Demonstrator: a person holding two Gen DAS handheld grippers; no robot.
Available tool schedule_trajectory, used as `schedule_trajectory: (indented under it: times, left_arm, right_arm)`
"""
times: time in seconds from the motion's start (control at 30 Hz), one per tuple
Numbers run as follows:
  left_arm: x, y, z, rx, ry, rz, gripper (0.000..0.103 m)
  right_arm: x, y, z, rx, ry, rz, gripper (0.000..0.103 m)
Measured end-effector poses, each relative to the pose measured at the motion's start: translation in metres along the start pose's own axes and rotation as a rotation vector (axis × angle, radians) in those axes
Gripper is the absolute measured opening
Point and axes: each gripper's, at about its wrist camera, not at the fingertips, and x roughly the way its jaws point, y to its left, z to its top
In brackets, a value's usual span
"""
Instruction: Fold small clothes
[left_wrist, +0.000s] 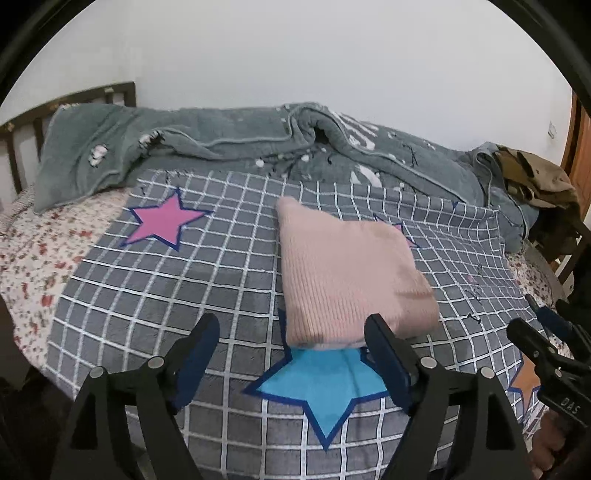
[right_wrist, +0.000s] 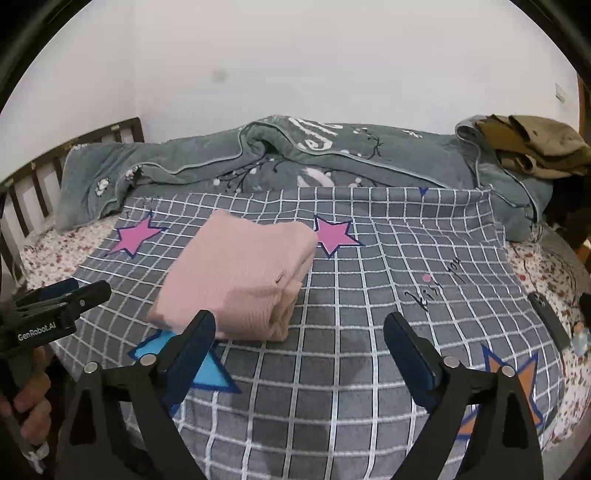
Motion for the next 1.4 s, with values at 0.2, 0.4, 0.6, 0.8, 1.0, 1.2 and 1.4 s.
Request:
schedule_trajectory:
  times: [0.2, 0.4, 0.6, 0.8, 1.0, 1.2, 1.4]
  left_arm:
    - [-0.036, -0.008, -0.006, 0.035, -0.021, 0.023, 0.088]
    - [-0.062, -0.018, -0.013, 0.059, -0.039, 0.018, 0.09]
    - [-0.081, -0.022, -0.014, 0.055, -0.084, 0.019, 0.09]
    - [-0.084, -0.022, -0.014, 0.04, -0.09, 0.019, 0.091]
    - [-0.083, -0.022, -0.014, 0.035, -0.088, 0.017, 0.091]
    - [-0.086, -0.025, -0.014, 0.044, -0.093, 0.014, 0.091]
    - [-0.087, -0.024, -0.014, 0.041, -0.095, 0.011, 0.091]
  right_arm:
    - [-0.035, -0.01, -0.008, 0.028, -0.019, -0.039, 0.094]
    - [-0.067, -0.017, -0.016, 0.032, -0.035, -0.051, 0.094]
    - [-0.084, -0.022, -0.018, 0.033, -0.059, -0.054, 0.094]
    - [-0.084, -0.022, -0.02, 0.042, -0.057, -0.048, 0.094]
    - [-0.084, -0.016, -0.02, 0.043, -0.059, -0.045, 0.094]
    - [-0.084, -0.016, -0.019, 0.049, -0.06, -0.04, 0.094]
    - [-0.085, -0.013, -0.019, 0.042, -0.059, -0.04, 0.094]
